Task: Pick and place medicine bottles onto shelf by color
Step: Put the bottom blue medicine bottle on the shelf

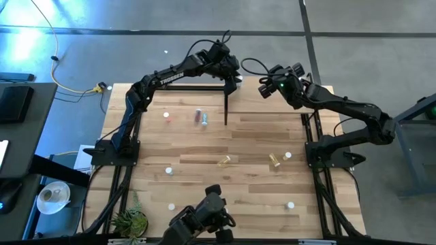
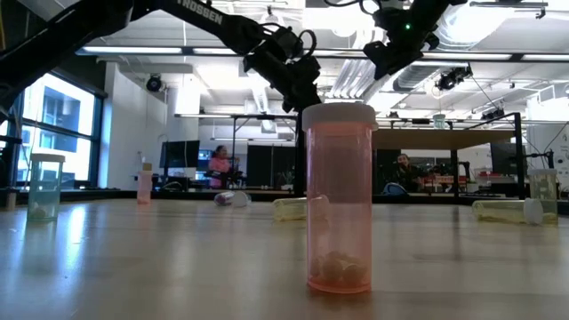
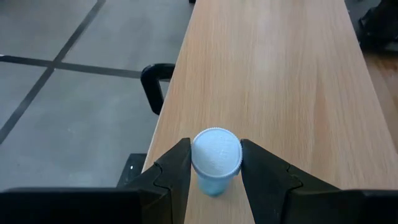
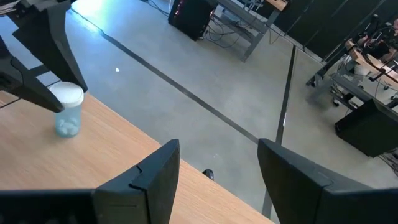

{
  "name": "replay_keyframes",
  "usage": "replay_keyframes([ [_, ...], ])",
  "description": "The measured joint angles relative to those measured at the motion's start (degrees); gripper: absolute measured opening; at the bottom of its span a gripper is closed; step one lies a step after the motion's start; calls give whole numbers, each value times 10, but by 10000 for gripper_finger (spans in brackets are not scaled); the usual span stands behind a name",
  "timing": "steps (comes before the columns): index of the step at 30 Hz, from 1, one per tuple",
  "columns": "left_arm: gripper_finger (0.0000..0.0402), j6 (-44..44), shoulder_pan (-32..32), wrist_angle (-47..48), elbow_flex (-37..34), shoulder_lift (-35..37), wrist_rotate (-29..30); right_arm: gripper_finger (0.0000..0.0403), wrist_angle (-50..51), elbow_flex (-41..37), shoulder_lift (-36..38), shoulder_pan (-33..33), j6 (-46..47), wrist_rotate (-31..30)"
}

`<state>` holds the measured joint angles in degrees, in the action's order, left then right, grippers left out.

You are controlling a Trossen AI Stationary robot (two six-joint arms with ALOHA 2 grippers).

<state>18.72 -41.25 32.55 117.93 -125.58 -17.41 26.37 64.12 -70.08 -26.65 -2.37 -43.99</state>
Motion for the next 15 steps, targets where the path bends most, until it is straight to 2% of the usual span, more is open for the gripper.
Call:
replay_keyframes([
  [15,117,-1,5,-1,0,0,27,209,3,0,0,0,0,0],
])
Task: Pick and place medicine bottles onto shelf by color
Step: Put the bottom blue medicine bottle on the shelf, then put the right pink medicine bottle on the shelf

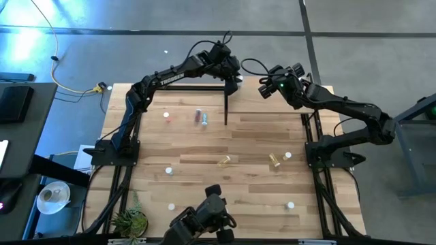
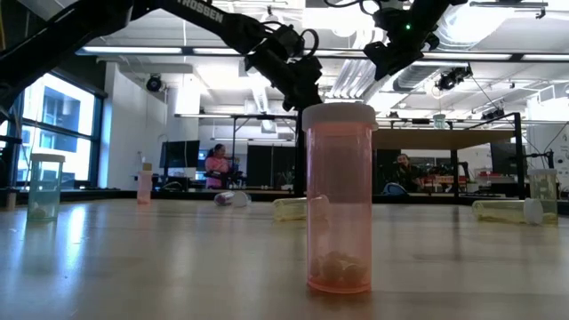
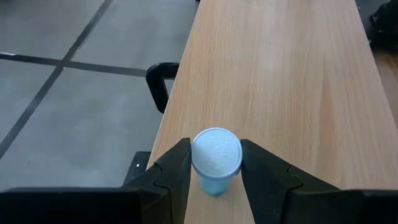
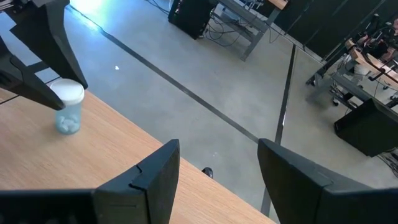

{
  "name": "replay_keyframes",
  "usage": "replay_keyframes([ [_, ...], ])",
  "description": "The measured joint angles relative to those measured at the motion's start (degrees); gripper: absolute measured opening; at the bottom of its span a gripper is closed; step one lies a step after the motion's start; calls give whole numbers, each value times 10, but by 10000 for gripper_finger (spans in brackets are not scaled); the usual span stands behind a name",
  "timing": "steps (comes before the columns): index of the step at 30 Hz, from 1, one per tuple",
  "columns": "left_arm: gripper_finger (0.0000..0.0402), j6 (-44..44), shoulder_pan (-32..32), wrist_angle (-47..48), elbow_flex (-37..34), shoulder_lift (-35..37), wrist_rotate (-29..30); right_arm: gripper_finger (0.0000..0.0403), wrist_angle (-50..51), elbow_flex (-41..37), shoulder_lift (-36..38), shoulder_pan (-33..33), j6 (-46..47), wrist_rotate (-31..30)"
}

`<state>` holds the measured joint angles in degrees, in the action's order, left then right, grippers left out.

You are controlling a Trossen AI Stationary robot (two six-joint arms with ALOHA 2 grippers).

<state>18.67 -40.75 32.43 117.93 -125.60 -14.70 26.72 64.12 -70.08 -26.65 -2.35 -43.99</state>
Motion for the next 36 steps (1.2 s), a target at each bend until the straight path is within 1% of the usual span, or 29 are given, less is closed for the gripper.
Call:
replay_keyframes([
  [5,125,0,0,-3,0,-1,2,209,0,0,0,0,0,0],
  [12,175,0,0,2,-2,-4,8,209,0,0,0,0,0,0],
  [16,191,0,0,0,-2,-3,8,209,0,0,0,0,0,0],
  [27,196,-1,0,6,-1,7,7,209,0,0,0,0,0,0],
  [32,196,1,2,26,-1,27,46,209,0,0,0,0,0,0],
  [36,196,1,4,42,-1,52,59,209,-1,0,0,0,0,0],
])
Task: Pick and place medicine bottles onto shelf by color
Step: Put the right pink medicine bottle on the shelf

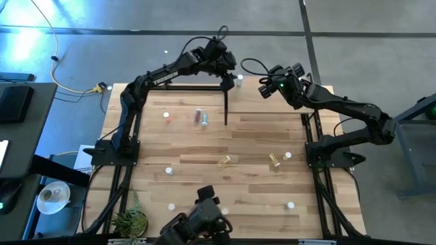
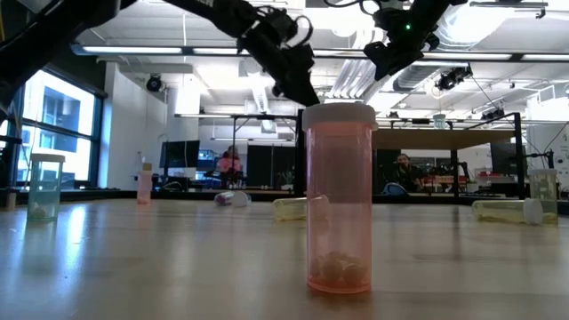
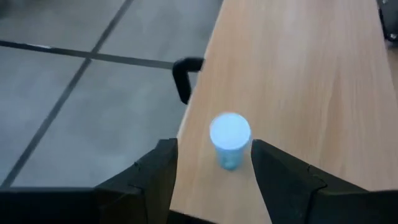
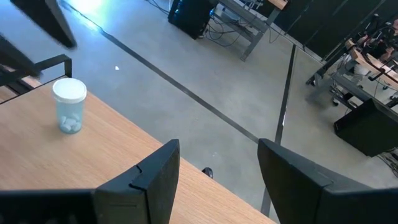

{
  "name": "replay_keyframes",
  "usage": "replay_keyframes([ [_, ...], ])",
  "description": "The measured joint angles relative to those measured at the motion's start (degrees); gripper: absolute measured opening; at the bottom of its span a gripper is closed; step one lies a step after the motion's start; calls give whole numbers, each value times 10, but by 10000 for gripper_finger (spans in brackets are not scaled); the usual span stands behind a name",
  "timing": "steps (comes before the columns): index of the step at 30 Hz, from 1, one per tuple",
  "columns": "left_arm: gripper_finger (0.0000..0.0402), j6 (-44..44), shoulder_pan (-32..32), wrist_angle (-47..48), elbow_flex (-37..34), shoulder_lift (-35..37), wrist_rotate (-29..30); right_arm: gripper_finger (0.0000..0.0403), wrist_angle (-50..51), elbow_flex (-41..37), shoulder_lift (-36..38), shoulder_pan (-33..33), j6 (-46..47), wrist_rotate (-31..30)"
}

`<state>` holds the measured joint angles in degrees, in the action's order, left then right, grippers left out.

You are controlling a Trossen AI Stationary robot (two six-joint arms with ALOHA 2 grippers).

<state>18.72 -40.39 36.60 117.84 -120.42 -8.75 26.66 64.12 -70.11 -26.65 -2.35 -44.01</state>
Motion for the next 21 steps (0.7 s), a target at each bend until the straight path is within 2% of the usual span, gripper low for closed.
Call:
replay_keyframes([
  [6,195,-15,1,58,0,49,6,209,9,0,0,0,-3,6],
  [13,190,-22,6,153,0,94,4,209,26,0,0,2,4,116],
  [16,190,-22,12,190,0,95,1,209,31,0,0,2,11,143],
  [21,188,-21,25,208,-32,96,-64,209,45,0,0,2,21,156],
])
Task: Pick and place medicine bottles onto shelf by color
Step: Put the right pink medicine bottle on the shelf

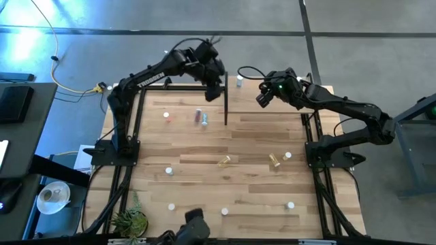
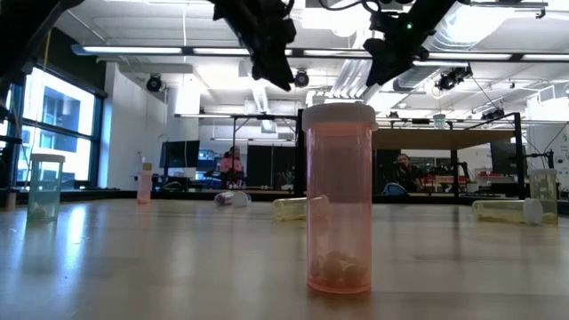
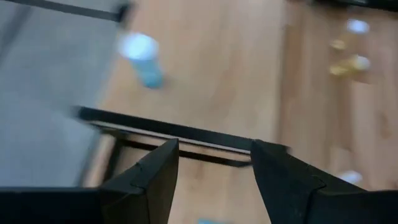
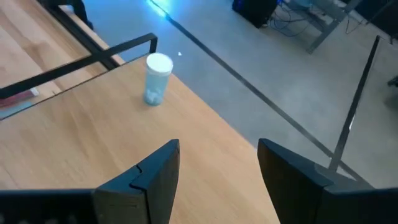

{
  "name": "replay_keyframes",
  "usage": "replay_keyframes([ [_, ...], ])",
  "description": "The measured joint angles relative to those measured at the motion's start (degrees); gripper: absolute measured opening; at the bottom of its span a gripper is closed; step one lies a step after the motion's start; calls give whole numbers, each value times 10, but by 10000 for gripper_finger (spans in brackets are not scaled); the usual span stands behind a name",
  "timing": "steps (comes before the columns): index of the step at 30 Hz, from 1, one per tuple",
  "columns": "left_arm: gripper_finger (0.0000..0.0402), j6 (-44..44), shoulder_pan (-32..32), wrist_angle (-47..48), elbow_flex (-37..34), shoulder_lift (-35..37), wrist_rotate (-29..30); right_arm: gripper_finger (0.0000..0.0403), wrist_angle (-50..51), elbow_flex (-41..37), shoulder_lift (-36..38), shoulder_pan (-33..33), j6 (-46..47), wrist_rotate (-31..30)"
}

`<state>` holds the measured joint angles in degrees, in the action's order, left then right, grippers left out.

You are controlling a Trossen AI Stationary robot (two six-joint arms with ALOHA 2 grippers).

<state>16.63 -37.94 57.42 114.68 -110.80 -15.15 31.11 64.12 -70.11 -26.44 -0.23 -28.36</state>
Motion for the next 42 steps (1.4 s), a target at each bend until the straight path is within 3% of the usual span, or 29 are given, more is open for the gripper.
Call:
replay_keyframes([
  [3,185,0,9,0,-36,4,-28,209,10,0,0,0,0,0],
  [9,179,-9,21,-14,-108,26,-27,209,25,0,0,0,3,0],
  [14,175,-21,29,-35,-168,72,-27,209,26,0,0,0,3,1],
  [17,175,-35,35,-73,-221,110,-28,209,28,0,0,0,3,32],
  [29,174,-95,78,-334,-475,230,-26,209,56,-1,-1,50,3,243],
  [38,174,-152,144,-543,-592,239,-19,209,70,-2,-35,154,4,258],
  [42,174,-171,181,-571,-616,239,60,209,83,-2,-53,200,3,258],
])
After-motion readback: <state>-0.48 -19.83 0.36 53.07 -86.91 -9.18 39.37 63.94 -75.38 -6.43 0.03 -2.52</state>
